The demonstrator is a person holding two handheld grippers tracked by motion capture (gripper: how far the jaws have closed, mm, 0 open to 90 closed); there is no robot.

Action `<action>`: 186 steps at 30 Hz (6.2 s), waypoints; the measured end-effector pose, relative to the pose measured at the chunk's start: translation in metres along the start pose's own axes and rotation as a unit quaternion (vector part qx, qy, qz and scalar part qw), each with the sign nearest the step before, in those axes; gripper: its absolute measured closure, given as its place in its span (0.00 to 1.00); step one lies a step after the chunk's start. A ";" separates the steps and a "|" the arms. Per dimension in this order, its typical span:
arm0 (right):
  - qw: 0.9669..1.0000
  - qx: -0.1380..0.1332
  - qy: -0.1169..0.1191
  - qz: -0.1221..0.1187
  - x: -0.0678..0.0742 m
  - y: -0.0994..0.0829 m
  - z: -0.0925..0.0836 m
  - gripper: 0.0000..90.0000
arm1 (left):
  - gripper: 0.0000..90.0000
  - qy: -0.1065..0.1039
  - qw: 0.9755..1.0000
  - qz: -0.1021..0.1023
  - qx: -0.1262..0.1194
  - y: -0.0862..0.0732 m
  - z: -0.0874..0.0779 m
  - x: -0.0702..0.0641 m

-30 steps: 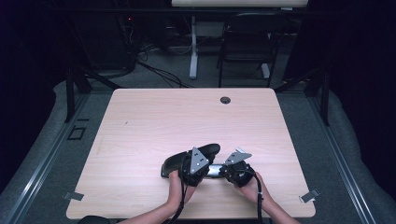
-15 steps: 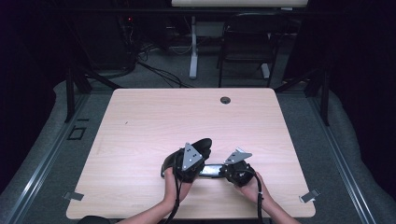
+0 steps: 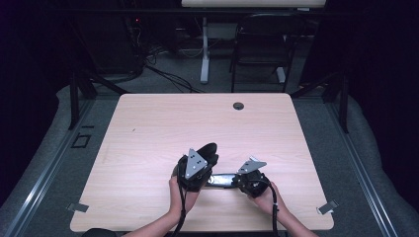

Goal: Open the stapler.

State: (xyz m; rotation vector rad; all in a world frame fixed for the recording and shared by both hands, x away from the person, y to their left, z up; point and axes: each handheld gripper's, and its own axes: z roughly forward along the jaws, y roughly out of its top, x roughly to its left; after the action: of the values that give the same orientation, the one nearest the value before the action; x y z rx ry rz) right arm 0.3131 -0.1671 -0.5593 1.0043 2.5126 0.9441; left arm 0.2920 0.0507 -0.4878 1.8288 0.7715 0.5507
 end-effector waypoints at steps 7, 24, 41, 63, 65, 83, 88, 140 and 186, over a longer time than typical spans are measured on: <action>1.000 0.002 -0.002 -0.003 0.000 0.000 0.000 1.00 | 1.00 0.004 1.000 -0.002 -0.006 0.002 -0.004 0.004; 1.000 0.003 -0.001 -0.005 0.001 0.001 0.000 1.00 | 1.00 0.022 0.999 -0.017 -0.019 0.006 -0.022 0.018; 1.000 0.005 -0.006 -0.013 0.002 0.002 0.000 1.00 | 1.00 0.035 0.998 -0.030 -0.029 0.007 -0.039 0.032; 1.000 0.007 0.000 -0.009 0.001 0.003 0.001 1.00 | 0.99 0.052 0.998 -0.029 -0.028 0.006 -0.056 0.049; 1.000 0.008 0.000 -0.009 0.001 0.003 0.001 1.00 | 0.98 0.051 0.998 -0.029 -0.028 0.006 -0.057 0.051; 1.000 0.012 0.001 -0.009 0.001 0.004 0.001 1.00 | 1.00 0.061 0.998 -0.022 -0.020 0.005 -0.065 0.059; 1.000 0.012 0.001 -0.009 0.001 0.004 0.001 1.00 | 1.00 0.061 0.998 -0.016 -0.018 0.005 -0.065 0.059; 1.000 0.011 -0.005 -0.016 0.002 0.004 0.001 1.00 | 1.00 0.063 0.998 -0.018 -0.001 0.000 -0.078 0.074; 1.000 0.011 -0.003 -0.025 0.002 0.004 0.000 1.00 | 1.00 0.113 0.991 -0.063 0.024 -0.005 -0.088 0.087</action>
State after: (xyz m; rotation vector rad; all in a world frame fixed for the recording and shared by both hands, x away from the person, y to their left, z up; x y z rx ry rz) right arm 0.3136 -0.1633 -0.5573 0.9452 2.5359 0.8989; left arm 0.2907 0.1711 -0.4591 1.7658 1.0534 0.6681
